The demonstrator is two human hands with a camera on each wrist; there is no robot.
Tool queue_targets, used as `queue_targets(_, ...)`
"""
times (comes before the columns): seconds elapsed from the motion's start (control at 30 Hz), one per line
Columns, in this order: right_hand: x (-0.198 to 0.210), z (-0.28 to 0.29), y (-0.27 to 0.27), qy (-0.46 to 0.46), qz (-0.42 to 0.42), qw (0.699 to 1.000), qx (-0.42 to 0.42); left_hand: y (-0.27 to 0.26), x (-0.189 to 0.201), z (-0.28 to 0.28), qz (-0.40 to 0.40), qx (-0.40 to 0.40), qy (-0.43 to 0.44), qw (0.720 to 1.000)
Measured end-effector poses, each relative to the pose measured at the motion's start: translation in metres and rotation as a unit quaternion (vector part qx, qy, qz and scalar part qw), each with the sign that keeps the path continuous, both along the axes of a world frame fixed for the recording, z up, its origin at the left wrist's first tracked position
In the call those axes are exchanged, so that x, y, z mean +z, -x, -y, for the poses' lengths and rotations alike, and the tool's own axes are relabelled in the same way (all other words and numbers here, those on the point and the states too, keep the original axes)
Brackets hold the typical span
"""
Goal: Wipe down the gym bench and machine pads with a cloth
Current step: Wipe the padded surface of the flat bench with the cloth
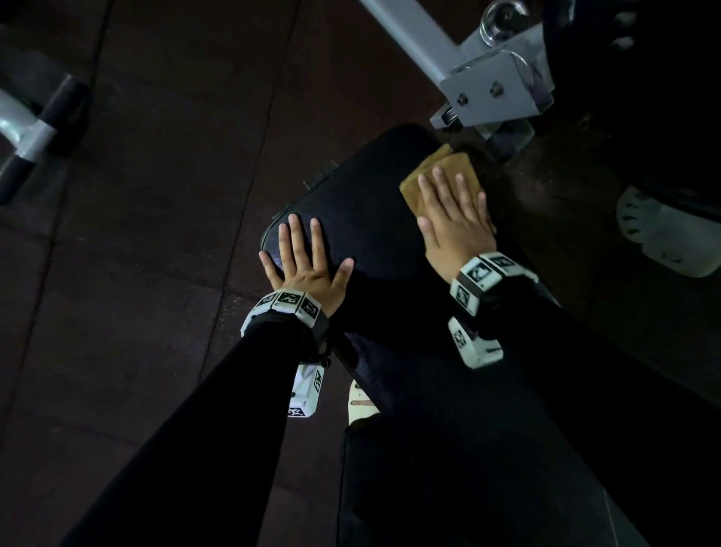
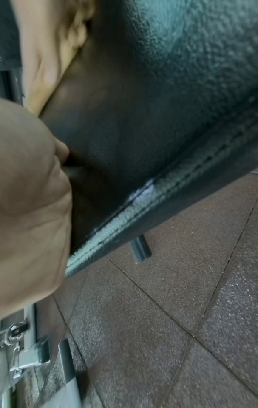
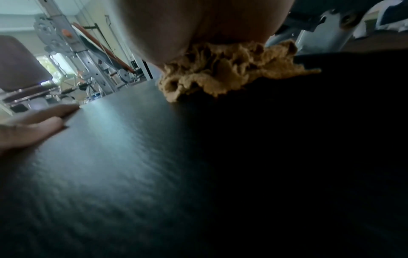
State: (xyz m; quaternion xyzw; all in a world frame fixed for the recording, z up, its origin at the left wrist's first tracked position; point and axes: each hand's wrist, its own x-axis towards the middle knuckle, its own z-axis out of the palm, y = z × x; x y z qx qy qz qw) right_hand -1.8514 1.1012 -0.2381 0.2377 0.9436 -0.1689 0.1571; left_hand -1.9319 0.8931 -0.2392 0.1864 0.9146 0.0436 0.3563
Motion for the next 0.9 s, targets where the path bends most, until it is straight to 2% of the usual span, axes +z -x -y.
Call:
queue_targets(0.1,0.005,0.018,0.018,0.013,0.013,0.999,0.036,-0.006,-0.001,0.001,-0.047,0.008,-0.014,0.999)
queue_targets(0.2,0.01,0.043,0.008,0.053,0.005,0.991,0.127,-0.016,0.005,-0.004,-0.106,0.04,-0.035,0.993)
queue_targets(0.23,0.011,0.047,0.0,0.072,-0.004,0.988,0.133,-0.021,0.008,-0.01,-0.114,0.063,-0.045,0.99)
queue_targets(0.27,0.011,0.047,-0.01,0.089,-0.016,0.99,0.111,-0.027,0.012,-0.018,-0.116,0.09,-0.057,0.988)
queue_targets(0.33,0.008,0.039,-0.032,0.086,-0.039,0.996,-0.001,-0.041,0.022,-0.043,-0.124,0.1,-0.082,0.984)
queue_targets(0.4,0.002,0.022,-0.06,0.032,-0.031,0.991,-0.126,-0.053,0.027,-0.072,-0.144,0.031,-0.1,0.984)
queue_targets(0.47,-0.005,0.005,-0.083,0.003,0.015,0.98,-0.197,-0.054,0.025,-0.096,-0.148,-0.042,-0.099,0.983)
queue_targets(0.53,-0.012,-0.005,-0.097,0.027,0.052,0.974,-0.218,-0.044,0.018,-0.109,-0.142,-0.066,-0.08,0.984)
queue_targets(0.67,-0.02,-0.012,-0.099,0.052,0.056,0.972,-0.222,-0.022,0.006,-0.106,-0.175,-0.077,-0.053,0.98)
queue_targets(0.8,-0.012,-0.013,-0.097,0.081,0.083,0.969,-0.219,-0.006,0.002,-0.065,-0.212,0.022,-0.048,0.976)
queue_targets(0.9,-0.002,-0.015,-0.094,0.107,0.115,0.964,-0.214,-0.011,-0.001,-0.026,-0.201,0.083,-0.031,0.976)
